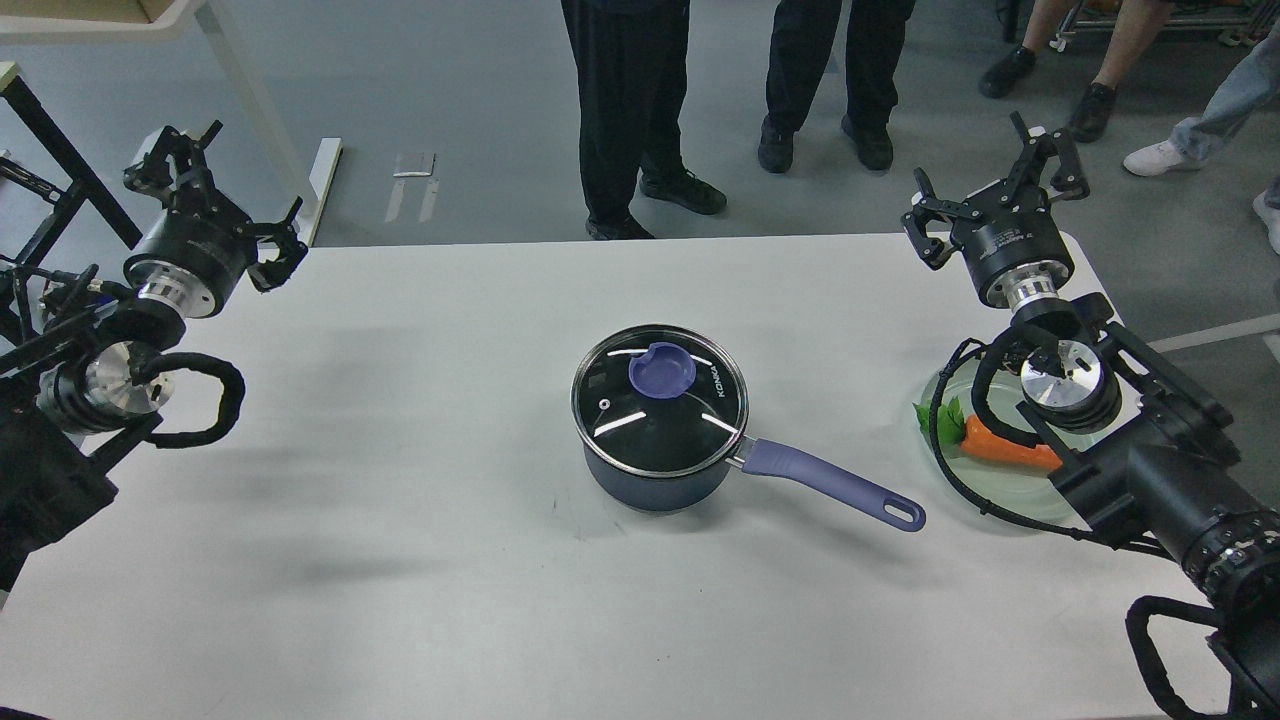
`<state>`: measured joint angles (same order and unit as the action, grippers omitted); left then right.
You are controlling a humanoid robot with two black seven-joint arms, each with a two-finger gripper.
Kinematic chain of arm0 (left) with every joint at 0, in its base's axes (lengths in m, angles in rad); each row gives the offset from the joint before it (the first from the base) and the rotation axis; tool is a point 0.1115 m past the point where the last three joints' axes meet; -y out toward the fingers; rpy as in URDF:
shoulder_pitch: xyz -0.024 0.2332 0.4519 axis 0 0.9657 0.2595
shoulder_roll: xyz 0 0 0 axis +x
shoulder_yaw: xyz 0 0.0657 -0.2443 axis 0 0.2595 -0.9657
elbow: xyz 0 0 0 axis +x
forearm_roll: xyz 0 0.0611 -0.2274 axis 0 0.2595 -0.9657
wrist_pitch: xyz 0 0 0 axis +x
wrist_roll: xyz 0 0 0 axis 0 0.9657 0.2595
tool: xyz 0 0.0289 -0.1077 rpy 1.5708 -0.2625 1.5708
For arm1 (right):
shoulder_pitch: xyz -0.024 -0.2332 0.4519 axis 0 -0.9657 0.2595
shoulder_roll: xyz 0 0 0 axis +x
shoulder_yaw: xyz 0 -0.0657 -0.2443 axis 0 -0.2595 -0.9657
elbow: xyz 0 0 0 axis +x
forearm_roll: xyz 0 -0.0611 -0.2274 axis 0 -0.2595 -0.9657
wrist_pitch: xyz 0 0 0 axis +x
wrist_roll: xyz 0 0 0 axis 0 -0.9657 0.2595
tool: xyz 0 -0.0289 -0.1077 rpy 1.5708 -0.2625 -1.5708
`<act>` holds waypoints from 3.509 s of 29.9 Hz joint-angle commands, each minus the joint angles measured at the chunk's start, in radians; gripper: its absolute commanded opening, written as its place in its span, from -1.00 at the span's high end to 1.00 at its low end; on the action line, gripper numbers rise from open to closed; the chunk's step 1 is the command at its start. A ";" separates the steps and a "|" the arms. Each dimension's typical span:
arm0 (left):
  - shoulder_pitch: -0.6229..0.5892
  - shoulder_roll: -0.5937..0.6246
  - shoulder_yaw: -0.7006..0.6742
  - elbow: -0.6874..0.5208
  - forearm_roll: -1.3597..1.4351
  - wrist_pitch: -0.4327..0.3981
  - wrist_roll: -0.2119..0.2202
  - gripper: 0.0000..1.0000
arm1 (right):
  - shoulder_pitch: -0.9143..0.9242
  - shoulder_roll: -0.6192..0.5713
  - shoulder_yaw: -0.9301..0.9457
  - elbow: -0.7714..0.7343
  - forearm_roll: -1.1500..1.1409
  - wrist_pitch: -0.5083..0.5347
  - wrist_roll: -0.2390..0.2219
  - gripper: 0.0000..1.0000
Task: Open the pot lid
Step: 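Lift the right gripper up from beside the green plate, then reach the right gripper to the purple pan handle and grasp it, then swing the left gripper over the pan toward the purple lid knob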
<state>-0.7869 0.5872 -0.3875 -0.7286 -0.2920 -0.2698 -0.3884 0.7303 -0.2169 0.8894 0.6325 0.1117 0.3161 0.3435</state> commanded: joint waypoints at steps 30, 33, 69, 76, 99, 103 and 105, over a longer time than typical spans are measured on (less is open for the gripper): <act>-0.018 0.003 0.007 -0.014 0.002 -0.026 0.011 -0.99 | 0.199 -0.601 -0.624 0.608 -0.341 -0.066 0.002 -1.00; -0.025 0.003 0.010 -0.014 0.002 -0.026 0.016 -0.99 | 0.219 -0.660 -0.668 0.709 -0.482 -0.083 0.002 -1.00; -0.034 0.012 0.012 -0.023 0.054 -0.023 0.017 -0.99 | 0.727 -0.460 -1.422 0.888 -1.554 -0.083 -0.026 -0.80; -0.034 0.023 0.012 -0.023 0.054 -0.025 0.017 -0.99 | 0.759 -0.435 -1.425 0.879 -1.627 -0.083 -0.028 -0.45; -0.038 0.032 0.012 -0.025 0.062 -0.028 0.017 -0.99 | 0.761 -0.397 -1.477 0.854 -1.644 -0.083 -0.057 0.08; -0.040 0.037 0.012 -0.037 0.105 -0.028 0.017 -0.99 | 0.761 -0.397 -1.478 0.854 -1.644 -0.083 -0.057 0.13; -0.040 0.039 0.012 -0.054 0.151 -0.028 0.017 -0.99 | 0.761 -0.397 -1.480 0.854 -1.644 -0.083 -0.058 0.17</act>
<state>-0.8254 0.6242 -0.3759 -0.7626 -0.1956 -0.2975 -0.3714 1.4910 -0.6137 -0.5885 1.4865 -1.5326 0.2332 0.2868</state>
